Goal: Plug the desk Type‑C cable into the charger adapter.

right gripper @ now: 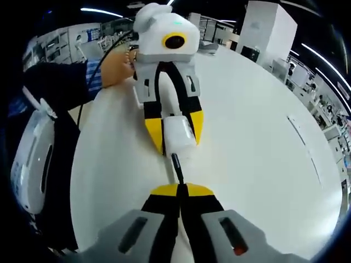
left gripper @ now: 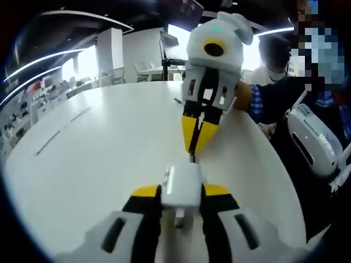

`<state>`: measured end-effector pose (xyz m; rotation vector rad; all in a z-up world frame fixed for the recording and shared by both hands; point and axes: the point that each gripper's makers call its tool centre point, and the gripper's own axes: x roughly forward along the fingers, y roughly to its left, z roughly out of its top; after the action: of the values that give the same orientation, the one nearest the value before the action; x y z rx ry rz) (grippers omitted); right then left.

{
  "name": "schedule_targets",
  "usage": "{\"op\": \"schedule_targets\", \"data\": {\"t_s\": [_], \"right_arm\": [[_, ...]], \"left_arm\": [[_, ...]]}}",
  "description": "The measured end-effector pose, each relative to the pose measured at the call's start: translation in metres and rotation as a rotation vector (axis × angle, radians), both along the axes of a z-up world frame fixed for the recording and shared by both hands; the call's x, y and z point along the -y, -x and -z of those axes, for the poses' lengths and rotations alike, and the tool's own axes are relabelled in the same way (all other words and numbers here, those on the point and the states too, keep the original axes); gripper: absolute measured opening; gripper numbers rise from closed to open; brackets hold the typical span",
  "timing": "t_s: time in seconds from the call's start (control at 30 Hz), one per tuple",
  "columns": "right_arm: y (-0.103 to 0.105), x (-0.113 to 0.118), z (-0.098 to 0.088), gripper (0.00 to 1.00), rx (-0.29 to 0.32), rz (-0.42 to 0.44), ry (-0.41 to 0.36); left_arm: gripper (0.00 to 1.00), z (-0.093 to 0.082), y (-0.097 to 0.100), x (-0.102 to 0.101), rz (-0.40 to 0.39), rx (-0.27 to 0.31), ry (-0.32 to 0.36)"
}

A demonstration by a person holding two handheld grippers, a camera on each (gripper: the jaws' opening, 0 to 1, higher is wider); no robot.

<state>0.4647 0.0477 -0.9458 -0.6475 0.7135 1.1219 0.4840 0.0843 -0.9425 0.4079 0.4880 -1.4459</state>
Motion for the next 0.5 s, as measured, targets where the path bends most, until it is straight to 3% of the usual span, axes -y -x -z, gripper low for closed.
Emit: {"op": "schedule_targets", "data": {"t_s": [0.5], "right_arm": [[0.0007, -0.0006, 0.0001, 0.0, 0.032, 0.029, 0.041]], "left_arm": [[0.26, 0.0009, -0.0034, 0.0013, -0.018, 0.011, -0.004]]}}
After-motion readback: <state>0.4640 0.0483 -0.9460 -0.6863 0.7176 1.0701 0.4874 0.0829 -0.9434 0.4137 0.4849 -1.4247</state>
